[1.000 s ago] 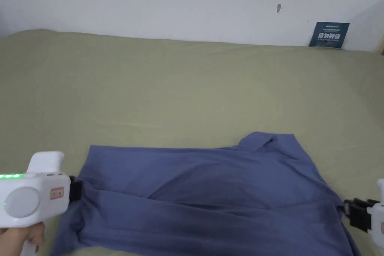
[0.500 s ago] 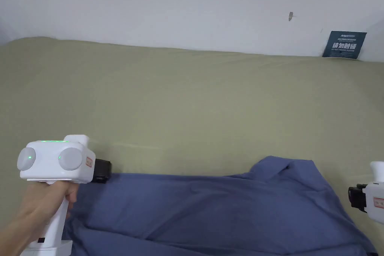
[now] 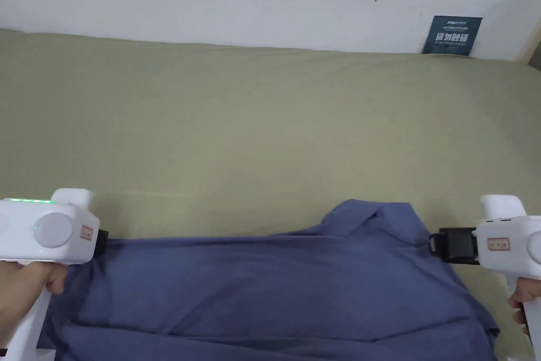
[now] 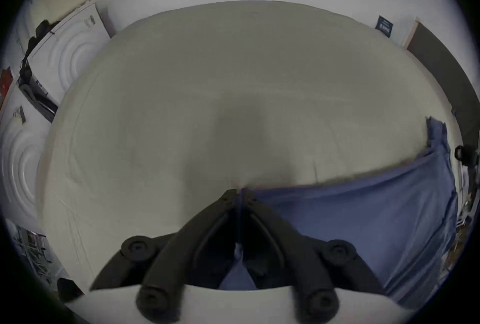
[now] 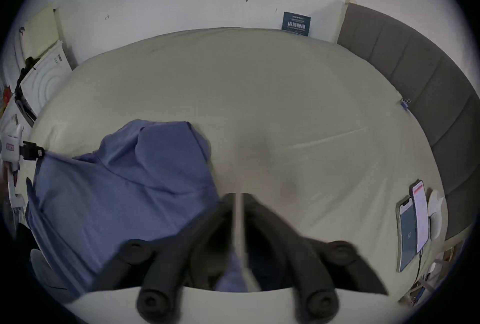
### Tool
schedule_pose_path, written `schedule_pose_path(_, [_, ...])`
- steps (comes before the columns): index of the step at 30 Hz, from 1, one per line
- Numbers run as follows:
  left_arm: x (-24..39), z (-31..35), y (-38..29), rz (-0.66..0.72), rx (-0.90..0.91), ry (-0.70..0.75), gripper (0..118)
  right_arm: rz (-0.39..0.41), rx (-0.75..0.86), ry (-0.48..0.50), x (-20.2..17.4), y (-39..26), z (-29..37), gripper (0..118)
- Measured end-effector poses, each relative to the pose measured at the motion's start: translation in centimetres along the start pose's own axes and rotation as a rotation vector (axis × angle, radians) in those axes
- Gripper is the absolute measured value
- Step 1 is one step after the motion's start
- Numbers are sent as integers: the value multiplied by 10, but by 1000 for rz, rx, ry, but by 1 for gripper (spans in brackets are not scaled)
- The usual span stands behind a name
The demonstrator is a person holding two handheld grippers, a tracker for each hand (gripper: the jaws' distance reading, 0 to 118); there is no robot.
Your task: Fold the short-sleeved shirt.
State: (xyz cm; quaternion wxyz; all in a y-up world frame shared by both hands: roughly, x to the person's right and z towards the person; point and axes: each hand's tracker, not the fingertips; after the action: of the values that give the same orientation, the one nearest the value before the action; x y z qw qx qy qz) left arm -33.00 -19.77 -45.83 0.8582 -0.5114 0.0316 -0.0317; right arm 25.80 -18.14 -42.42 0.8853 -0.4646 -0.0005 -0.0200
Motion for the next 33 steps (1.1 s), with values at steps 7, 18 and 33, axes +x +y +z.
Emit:
schedule_pose_path(7, [-5,-2,1,41,-1,-25,3,70,-50,-45,-13,8,-49,106])
schedule_pose_path(18, [-13,22,-6,73,67,-32,3,24,49,23,-13,3,-3,2])
schedule_pose_path(33, [-49,160,-92,50,279,-115,3,-11,259,105,-9,-78,164,2])
